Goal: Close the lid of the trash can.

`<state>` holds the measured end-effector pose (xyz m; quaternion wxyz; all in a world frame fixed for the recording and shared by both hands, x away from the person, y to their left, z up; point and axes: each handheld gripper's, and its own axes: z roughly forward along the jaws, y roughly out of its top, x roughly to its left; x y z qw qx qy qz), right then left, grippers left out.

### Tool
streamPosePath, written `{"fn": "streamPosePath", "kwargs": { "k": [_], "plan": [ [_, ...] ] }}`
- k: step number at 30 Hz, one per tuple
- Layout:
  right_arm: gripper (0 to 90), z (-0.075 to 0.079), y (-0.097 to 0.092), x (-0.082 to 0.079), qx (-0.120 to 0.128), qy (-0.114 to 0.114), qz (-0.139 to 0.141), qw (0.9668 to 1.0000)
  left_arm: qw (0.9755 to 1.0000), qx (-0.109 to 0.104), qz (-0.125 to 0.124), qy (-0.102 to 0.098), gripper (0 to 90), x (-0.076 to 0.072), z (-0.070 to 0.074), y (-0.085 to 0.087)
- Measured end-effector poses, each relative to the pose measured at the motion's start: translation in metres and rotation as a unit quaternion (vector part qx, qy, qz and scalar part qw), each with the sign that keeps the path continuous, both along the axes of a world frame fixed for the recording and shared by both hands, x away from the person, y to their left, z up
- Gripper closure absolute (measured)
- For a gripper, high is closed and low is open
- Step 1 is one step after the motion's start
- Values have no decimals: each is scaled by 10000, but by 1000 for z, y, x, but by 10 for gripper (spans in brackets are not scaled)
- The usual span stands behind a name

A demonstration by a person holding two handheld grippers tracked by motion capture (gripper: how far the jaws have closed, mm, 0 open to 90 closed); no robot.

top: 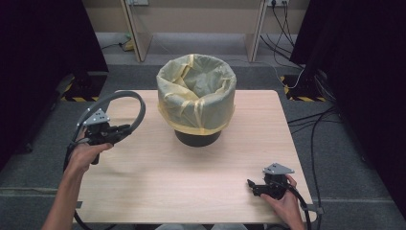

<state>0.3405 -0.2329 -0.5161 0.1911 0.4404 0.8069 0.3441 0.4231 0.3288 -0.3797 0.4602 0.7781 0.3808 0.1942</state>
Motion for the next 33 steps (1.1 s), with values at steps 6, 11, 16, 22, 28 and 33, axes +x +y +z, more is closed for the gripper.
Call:
{"fn": "streamPosePath", "kwargs": {
  "k": [6,11,16,22,28,33],
  "plan": [
    [163,0,0,0,-1,-2,11,10000,9997,25,-21,-237,777,12,38,-6],
    [162,0,0,1,4,-6,17,10000,9993,60,-30,-370,776,16,61,-11],
    [161,0,0,1,3,-5,19,10000,9986,115,-135,-494,776,20,91,-23],
    [161,0,0,1,5,0,13,10000,9965,172,-370,-726,777,27,129,-48],
    [161,0,0,1,6,-2,14,10000,9948,276,-618,-765,777,32,149,-81],
    [161,0,0,1,6,-1,14,10000,9923,340,-904,-780,777,37,158,-112]
  ]
}}
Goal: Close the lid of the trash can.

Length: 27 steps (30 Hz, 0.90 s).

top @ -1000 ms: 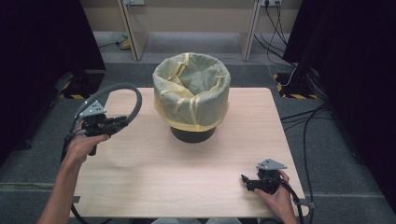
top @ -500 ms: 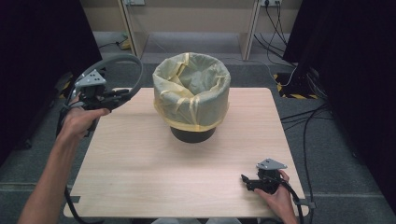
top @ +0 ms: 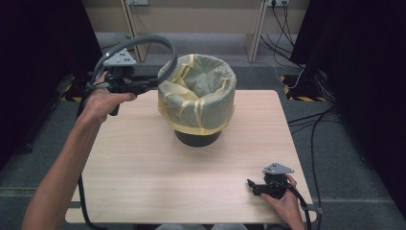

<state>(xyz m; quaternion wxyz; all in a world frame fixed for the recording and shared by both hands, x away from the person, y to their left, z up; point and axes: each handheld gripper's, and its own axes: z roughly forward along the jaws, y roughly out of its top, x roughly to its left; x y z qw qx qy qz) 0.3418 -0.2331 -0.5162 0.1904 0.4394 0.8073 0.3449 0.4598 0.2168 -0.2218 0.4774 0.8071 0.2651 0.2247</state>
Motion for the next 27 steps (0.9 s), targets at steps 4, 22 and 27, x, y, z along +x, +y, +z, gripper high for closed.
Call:
{"fn": "streamPosePath", "kwargs": {
  "k": [4,22,27],
  "plan": [
    [161,0,0,0,-3,3,9,10000,9998,81,-185,33,777,6,6,-24],
    [161,0,-1,1,5,-1,24,10000,9936,431,-1010,260,775,15,-4,-117],
    [161,0,-1,1,9,0,23,10000,9908,625,-1156,313,773,14,-10,-134]
  ]
}}
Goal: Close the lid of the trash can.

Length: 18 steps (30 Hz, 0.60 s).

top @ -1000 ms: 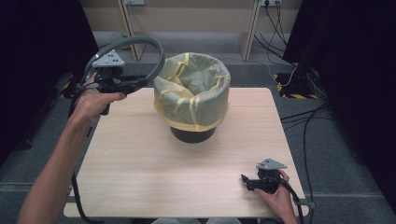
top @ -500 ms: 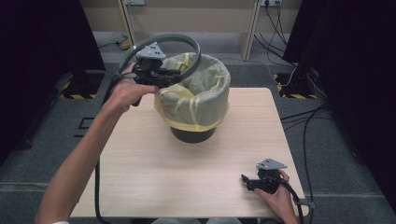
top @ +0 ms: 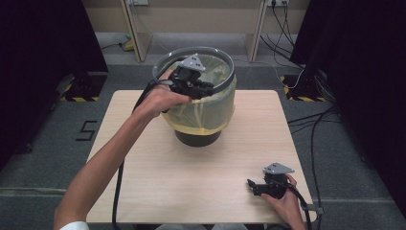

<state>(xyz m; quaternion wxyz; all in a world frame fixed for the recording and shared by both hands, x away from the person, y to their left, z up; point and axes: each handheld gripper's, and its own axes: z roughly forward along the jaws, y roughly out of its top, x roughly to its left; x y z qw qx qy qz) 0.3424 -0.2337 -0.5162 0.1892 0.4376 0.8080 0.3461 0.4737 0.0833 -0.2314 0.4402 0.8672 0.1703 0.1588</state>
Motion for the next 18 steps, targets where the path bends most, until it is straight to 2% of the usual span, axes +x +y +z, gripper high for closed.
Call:
{"fn": "streamPosePath", "kwargs": {
  "k": [5,9,18],
  "plan": [
    [161,0,0,0,-4,-1,1,10000,9998,194,8,49,772,2,-8,-8],
    [161,0,0,0,-7,-4,2,10000,9996,248,-6,113,773,3,-13,-9],
    [161,0,0,0,-13,-11,7,10000,9997,166,-2,166,770,3,-17,-5]
  ]
}}
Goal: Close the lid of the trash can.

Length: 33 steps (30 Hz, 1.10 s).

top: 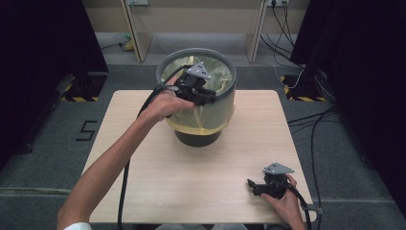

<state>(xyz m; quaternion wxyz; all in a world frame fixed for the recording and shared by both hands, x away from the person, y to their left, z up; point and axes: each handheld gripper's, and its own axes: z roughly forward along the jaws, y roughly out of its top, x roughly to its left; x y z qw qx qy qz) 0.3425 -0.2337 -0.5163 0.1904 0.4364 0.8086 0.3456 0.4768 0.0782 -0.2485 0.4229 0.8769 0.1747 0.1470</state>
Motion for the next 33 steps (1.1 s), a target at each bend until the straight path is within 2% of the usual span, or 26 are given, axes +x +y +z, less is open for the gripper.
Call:
{"fn": "streamPosePath", "kwargs": {
  "k": [4,8,15,16,17,18,19,20,22,23,24,25,26,29,31,33],
  "plan": [
    [161,0,0,0,2,3,-3,10000,10000,79,12,5,768,-1,-3,-4],
    [161,0,0,0,3,6,-6,10000,10000,39,5,40,768,0,-4,-3],
    [161,0,0,0,0,0,1,10000,10000,-17,41,-20,745,-2,-6,-3],
    [161,0,0,0,4,6,-5,10000,9998,-173,65,-2,699,-2,-6,-1],
    [161,0,0,0,4,6,-5,10000,9998,-173,65,-2,645,-2,-6,-1],
    [161,0,0,0,7,8,-4,10000,9997,-244,91,-14,645,-2,-6,0],
    [165,0,0,0,17,13,-8,10000,9992,-390,78,-7,543,-3,-5,3],
    [172,0,0,0,24,25,-19,10000,9986,-535,43,-25,494,-4,-4,5],
    [186,1,-3,0,146,35,-40,9999,9971,-745,126,-100,410,-7,1,12],
    [200,1,-6,1,250,34,-70,9997,9971,-745,126,-100,372,-7,1,12],
    [200,1,-6,1,250,34,-70,9997,9964,-814,150,-157,372,-9,4,16],
    [202,2,-11,2,355,-20,-194,9992,9948,-954,206,-275,326,-10,10,28],
    [201,4,-16,4,374,-94,-284,9989,9941,-1005,273,-310,315,-10,12,33],
    [202,17,-23,9,460,-238,-367,9980,9902,-1154,653,-431,288,-4,17,56],
    [202,27,-24,13,464,-348,-355,9977,9869,-1225,954,-443,274,2,17,71],
    [203,39,-23,21,442,-485,-327,9973,9815,-1392,1249,-417,261,10,15,86]
  ]
}}
